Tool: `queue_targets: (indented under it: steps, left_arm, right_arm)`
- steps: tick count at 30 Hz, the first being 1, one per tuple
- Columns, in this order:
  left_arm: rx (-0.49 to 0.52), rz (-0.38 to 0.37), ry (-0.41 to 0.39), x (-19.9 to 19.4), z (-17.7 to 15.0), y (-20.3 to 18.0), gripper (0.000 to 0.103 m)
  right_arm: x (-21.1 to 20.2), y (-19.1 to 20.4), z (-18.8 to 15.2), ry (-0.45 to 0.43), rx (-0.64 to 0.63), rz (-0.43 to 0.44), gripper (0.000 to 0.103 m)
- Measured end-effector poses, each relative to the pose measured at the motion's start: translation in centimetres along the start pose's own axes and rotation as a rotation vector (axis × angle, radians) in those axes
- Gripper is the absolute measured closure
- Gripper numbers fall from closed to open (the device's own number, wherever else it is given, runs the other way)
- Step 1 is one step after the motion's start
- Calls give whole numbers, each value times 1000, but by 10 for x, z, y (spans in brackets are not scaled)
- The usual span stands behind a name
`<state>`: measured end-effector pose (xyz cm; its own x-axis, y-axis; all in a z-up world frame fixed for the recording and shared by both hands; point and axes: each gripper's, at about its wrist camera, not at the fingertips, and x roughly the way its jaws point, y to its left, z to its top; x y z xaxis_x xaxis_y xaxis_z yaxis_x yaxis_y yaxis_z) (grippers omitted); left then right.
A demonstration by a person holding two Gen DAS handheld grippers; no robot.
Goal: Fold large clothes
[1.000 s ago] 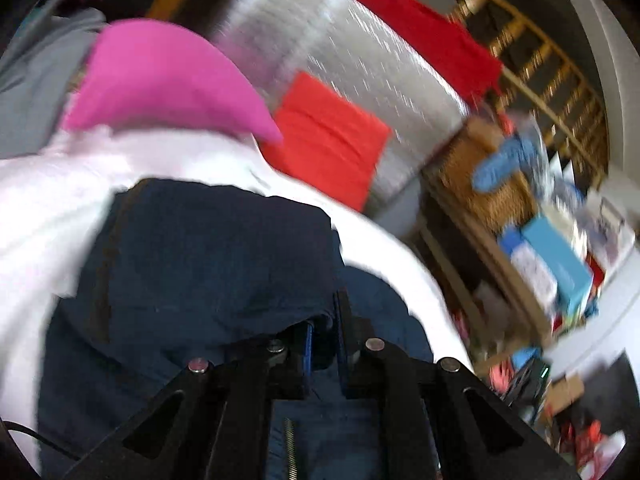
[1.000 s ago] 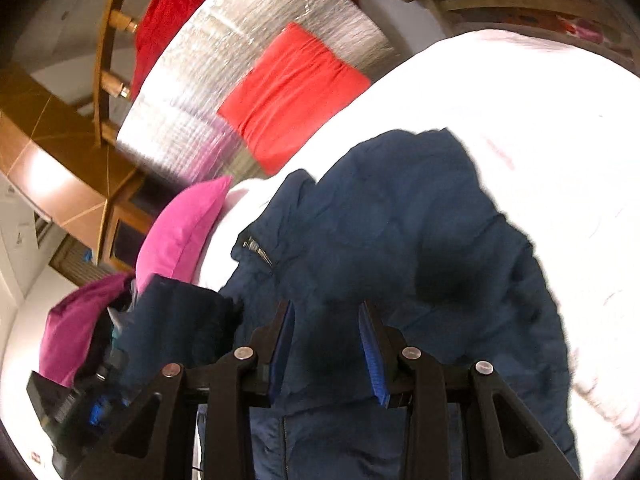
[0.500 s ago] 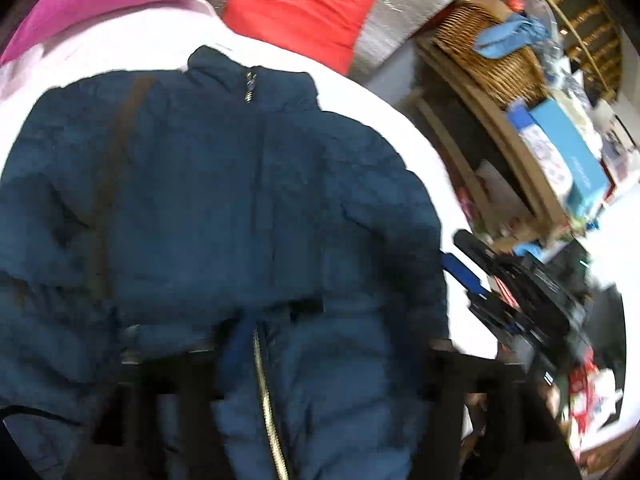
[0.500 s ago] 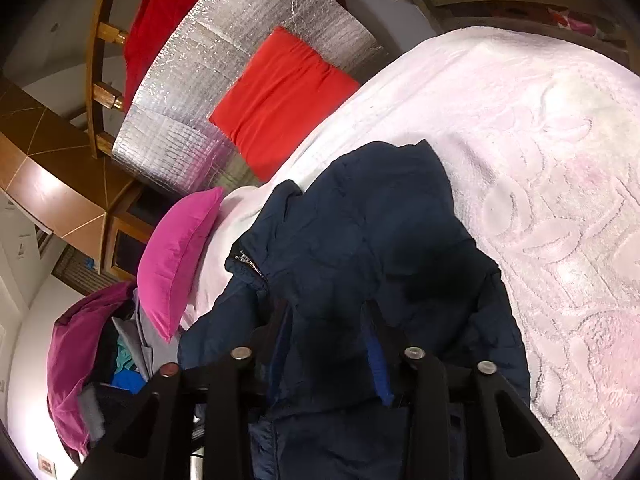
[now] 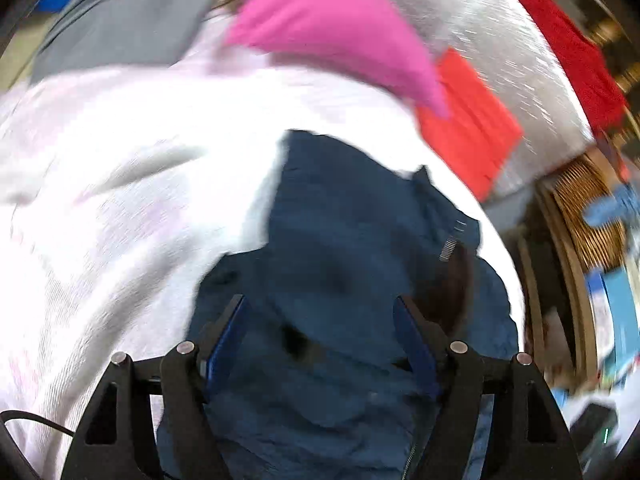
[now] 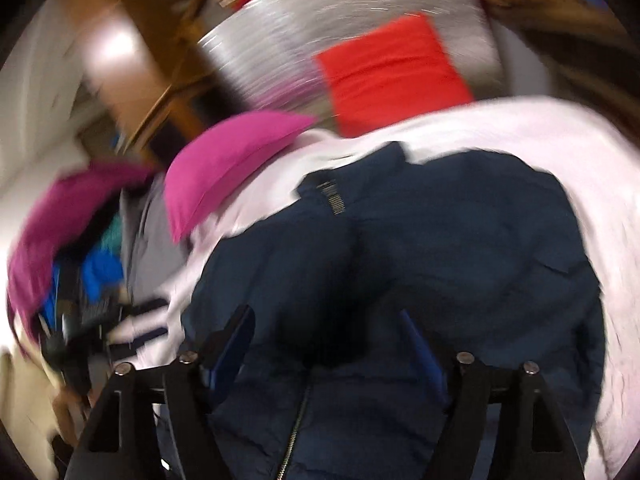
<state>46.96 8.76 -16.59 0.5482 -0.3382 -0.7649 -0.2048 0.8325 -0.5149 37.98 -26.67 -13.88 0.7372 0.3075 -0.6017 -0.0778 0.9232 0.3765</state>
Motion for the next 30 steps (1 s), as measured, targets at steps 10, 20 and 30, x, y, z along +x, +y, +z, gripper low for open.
queue_targets:
  steps: [10, 20, 30]
  left_arm:
    - [75, 132, 89, 41, -17, -23, 30]
    - [53, 118, 100, 41, -13, -11, 30]
    - [47, 105, 92, 37, -15, -11, 30]
  right_arm:
    - [56, 67, -19, -11, -340, -290, 22]
    - [13, -89, 6, -71, 467, -113, 24]
    - [-2, -175, -8, -114, 838, 167, 24]
